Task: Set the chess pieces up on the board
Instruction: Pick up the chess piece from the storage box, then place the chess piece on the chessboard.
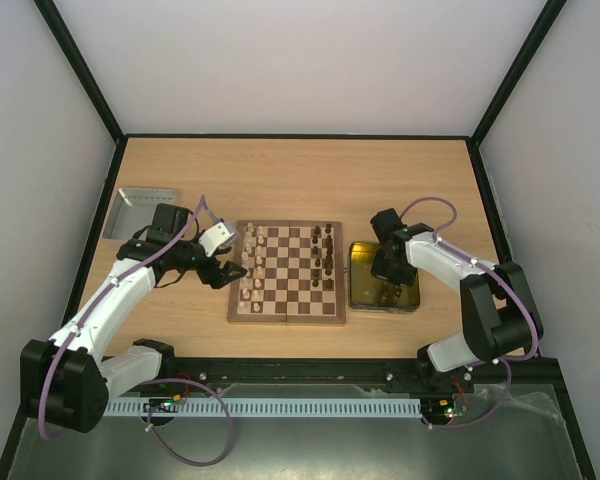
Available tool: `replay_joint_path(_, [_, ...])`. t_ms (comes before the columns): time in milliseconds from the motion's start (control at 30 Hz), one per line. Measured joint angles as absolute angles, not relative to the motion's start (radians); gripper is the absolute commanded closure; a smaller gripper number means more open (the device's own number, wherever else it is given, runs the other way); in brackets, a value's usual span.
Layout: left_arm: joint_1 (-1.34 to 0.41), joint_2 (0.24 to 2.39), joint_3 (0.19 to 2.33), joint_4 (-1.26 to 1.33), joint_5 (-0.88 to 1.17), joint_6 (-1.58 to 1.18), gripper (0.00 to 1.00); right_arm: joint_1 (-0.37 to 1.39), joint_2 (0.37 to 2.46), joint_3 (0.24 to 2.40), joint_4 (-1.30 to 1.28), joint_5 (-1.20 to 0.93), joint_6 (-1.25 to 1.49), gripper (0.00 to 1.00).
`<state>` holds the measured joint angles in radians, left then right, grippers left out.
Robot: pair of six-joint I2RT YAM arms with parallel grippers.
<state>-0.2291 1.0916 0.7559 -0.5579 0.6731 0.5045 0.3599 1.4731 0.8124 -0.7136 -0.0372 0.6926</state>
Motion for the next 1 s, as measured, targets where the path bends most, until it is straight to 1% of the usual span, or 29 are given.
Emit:
replay_joint_path(200, [-0.229,1.092,0.756,-0.558,0.673,0.505,0.15,0.360,1.449,0.879,-0.751,-0.004,0.688,0.98])
replay_joint_path(433, [-0.229,1.092,0.756,-0.558,0.673,0.504,0.15,0.361,1.354,1.001,-0.798,0.009,0.661,0.98])
replay_joint_path(533, [-0.229,1.092,0.756,-0.558,0.672,0.504,0.15,0.394,1.329,1.018,-0.818,0.009,0.657,0.98])
replay_joint_path(800, [-0.229,1.092,0.756,-0.551,0.672,0.504,0.15,0.753,1.372,1.110,-0.869,0.019,0.722,0.98])
replay_joint_path(1000, [-0.229,1.092,0.756,-0.544,0.668,0.503,0.15,0.870,1.427,1.121,-0.873,0.016,0.783,0.98])
